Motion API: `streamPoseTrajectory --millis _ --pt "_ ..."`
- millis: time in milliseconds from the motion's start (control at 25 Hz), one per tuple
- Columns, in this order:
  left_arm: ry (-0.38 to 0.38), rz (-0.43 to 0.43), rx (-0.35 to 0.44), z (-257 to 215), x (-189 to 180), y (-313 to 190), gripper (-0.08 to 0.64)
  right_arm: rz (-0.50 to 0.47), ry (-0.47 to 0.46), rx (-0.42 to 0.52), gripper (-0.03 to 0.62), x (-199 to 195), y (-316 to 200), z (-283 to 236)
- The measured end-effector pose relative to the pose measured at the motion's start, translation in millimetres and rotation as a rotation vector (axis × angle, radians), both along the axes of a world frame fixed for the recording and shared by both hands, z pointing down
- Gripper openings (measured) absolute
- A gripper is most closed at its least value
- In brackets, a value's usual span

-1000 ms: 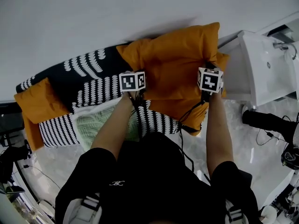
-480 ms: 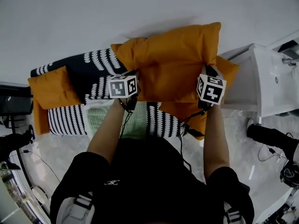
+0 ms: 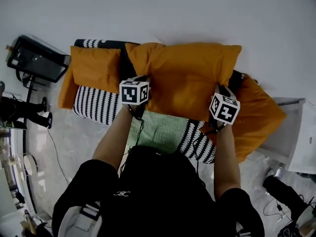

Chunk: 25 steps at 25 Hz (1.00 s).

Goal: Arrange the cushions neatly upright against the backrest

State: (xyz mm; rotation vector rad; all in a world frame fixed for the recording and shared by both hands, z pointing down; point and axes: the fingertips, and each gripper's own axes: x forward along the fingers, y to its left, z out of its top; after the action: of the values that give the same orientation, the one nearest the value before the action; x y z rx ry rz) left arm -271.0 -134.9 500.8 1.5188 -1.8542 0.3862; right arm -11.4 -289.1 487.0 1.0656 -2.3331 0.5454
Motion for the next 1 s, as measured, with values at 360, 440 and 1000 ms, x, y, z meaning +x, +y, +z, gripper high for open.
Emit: streamPoseTrajectory --millis 360,440,1000 --pt "0.003 -0.053 -0.074 46.0 -148.3 73.5 0.011 -0.025 -0.012 -0.042 0.027 -148.7 70.2 53.5" --pt "0.003 -0.024 -0.100 64.7 -168.9 78.1 0.011 -0.015 0.009 -0.063 0.027 -168.1 77.2 74.2" --pt "0.066 0.050 -0.101 183.9 -262.1 53.9 0.012 0.070 -0.015 -0.010 0.026 -245.6 82.6 191.0"
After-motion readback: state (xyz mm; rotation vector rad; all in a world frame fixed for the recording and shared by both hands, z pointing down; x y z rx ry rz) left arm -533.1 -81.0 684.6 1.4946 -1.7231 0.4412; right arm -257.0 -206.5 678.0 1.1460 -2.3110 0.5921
